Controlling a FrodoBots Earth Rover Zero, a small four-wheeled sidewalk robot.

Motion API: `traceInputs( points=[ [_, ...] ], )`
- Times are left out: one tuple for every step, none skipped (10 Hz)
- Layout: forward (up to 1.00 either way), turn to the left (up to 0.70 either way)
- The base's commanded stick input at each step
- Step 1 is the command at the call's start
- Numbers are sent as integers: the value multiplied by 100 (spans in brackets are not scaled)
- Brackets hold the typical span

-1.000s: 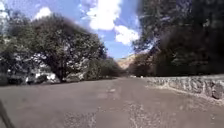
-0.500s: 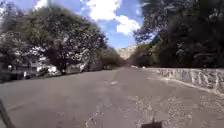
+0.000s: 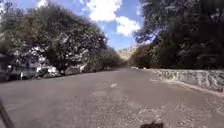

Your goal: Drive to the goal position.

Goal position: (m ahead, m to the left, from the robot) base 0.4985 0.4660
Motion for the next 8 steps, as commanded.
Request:
traceInputs(
  points=[
    [50,0],
    [50,0],
    [50,0],
    [50,0],
    [50,0],
    [50,0],
    [50,0],
    [50,0]
  ],
)
